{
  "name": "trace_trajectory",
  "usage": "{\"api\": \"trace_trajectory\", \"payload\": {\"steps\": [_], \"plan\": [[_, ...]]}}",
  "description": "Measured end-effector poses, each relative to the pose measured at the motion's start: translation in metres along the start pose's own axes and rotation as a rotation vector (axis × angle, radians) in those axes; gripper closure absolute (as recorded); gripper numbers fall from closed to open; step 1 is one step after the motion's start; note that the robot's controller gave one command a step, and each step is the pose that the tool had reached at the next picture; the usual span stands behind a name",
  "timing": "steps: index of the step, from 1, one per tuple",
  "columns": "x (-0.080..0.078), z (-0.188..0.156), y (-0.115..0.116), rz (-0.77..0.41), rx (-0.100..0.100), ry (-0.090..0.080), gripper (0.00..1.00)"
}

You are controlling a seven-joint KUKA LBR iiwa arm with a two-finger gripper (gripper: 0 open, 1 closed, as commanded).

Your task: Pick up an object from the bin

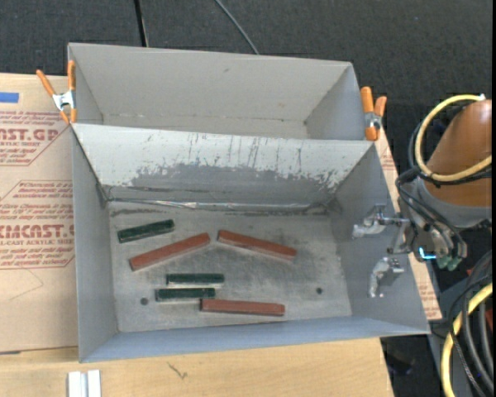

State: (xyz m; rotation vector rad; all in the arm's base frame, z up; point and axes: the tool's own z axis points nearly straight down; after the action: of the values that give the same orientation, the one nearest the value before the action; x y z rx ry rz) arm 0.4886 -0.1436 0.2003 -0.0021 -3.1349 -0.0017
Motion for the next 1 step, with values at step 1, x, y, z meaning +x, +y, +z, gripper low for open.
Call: {"api": "trace_trajectory", "payload": {"steps": [1], "plan": [[-0.0019, -0.0042, 0.0007, -0.002, 0.002, -0.008, 0.00]]}}
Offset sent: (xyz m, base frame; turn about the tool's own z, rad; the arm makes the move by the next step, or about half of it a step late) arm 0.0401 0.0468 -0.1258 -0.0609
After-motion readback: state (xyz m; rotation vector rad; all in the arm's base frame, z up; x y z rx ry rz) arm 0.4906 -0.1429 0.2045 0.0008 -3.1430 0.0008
